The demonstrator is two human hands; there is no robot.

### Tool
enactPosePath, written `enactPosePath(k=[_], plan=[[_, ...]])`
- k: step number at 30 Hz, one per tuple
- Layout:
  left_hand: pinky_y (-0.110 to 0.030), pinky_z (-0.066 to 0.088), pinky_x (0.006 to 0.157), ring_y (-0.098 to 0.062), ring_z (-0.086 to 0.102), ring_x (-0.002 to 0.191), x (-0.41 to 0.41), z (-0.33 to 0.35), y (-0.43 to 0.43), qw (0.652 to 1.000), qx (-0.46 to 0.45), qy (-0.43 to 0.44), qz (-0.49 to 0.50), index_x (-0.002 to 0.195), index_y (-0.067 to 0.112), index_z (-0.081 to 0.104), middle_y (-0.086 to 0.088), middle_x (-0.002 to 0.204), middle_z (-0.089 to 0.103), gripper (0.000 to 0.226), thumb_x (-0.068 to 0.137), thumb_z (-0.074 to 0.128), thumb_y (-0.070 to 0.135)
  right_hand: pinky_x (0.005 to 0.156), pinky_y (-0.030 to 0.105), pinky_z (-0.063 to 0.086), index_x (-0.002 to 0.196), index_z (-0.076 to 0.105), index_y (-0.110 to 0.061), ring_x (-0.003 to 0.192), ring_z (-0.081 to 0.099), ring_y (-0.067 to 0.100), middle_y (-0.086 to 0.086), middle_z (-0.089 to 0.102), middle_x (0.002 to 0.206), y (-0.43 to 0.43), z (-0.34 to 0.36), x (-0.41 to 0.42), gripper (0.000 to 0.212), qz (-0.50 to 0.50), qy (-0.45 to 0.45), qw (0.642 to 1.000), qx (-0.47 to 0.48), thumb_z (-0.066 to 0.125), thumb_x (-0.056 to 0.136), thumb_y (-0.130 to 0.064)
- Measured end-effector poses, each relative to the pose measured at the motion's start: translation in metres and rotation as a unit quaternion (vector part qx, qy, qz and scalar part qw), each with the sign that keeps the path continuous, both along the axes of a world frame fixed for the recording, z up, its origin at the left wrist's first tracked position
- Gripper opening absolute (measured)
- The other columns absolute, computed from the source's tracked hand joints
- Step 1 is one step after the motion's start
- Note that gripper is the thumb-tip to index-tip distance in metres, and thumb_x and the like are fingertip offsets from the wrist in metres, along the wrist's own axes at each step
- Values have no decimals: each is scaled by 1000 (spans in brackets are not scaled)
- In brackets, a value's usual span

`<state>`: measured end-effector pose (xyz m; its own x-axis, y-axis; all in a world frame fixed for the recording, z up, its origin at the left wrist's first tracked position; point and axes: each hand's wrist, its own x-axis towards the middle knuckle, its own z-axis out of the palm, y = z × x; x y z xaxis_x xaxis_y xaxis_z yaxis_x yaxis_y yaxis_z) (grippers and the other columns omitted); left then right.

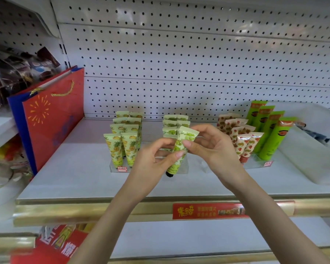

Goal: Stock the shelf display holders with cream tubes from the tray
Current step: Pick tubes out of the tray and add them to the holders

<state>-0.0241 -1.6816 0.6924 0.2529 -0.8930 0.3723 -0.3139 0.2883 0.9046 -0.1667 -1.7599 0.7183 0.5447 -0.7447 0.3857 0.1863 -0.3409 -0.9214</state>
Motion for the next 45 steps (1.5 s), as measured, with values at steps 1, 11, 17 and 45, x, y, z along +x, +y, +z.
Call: enactPosePath(k=[1, 11, 17, 45], plan=[[-14, 50, 73, 2, 63, 88, 1, 0, 2, 1000, 12, -10, 10, 97, 36, 61, 24, 92, 66, 23, 75, 61, 42, 77, 27, 55, 93, 63, -17, 85, 68, 15, -4, 71, 89, -2, 0, -1, 25, -2, -2, 1000, 0, 70, 70, -14], [-23, 26, 104, -6, 28, 133, 12, -17, 32, 882, 170, -436, 46, 144, 30, 26, 15, 148, 29, 78, 79, 11, 72, 70, 12, 50, 90, 58, -29, 75, 62, -5, -22, 66, 76, -33, -10, -5, 29, -80, 49, 994, -59, 70, 79, -4], [-26, 13, 113, -9, 15, 140, 12, -27, 38, 842, 205, -497, 47, 148, 27, 12, 10, 154, 18, 86, 75, -1, 69, 78, 22, 53, 90, 59, -30, 85, 65, 5, -20, 69, 81, -41, -25, 3, 29, -74, 83, 992, -63, 70, 79, -5], [-26, 8, 114, -8, 7, 142, 13, -19, 45, 838, 247, -485, 28, 148, 30, 8, 12, 156, 10, 78, 78, 8, 66, 72, 9, 48, 104, 60, -22, 91, 62, -5, -8, 66, 100, -38, -41, 0, 26, -109, 150, 980, -67, 70, 81, -18]])
